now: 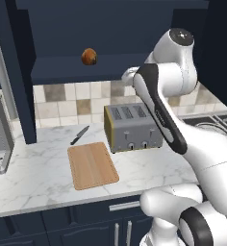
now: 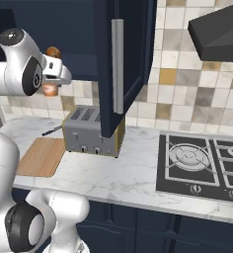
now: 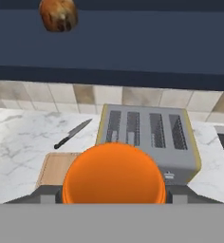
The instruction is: Pick the bread, place it on the cutting board, pick the jam, place it on the counter, and close the cabinet.
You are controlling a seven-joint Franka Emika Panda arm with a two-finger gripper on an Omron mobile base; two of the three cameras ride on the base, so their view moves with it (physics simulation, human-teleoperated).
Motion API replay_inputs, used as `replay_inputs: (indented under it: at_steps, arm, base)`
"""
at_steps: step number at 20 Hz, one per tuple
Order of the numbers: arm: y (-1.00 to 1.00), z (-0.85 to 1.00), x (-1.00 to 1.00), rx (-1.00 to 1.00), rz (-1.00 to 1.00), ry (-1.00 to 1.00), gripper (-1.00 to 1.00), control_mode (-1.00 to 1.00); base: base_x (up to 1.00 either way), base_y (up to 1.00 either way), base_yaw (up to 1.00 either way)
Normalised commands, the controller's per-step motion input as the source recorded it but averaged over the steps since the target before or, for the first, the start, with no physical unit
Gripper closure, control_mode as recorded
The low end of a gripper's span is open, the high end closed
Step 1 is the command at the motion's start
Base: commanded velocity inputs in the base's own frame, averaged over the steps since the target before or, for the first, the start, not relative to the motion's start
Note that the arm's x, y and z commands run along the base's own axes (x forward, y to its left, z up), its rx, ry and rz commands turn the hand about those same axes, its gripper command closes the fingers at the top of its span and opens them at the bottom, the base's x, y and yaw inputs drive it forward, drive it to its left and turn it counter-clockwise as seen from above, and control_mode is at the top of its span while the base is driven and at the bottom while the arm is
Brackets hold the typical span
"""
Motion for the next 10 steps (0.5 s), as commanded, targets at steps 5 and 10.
replay_inputs:
  at_steps: [5, 10]
  arm:
    - [-0.36, -0.48, -0.14, 0.0, 0.0, 0.03, 1.0, -1.0]
    - [-0.33, -0.42, -0.14, 0.0, 0.0, 0.0, 1.0, -1.0]
  base:
    - [0.0, 0.0, 0.0]
    - [0.0, 0.0, 0.0]
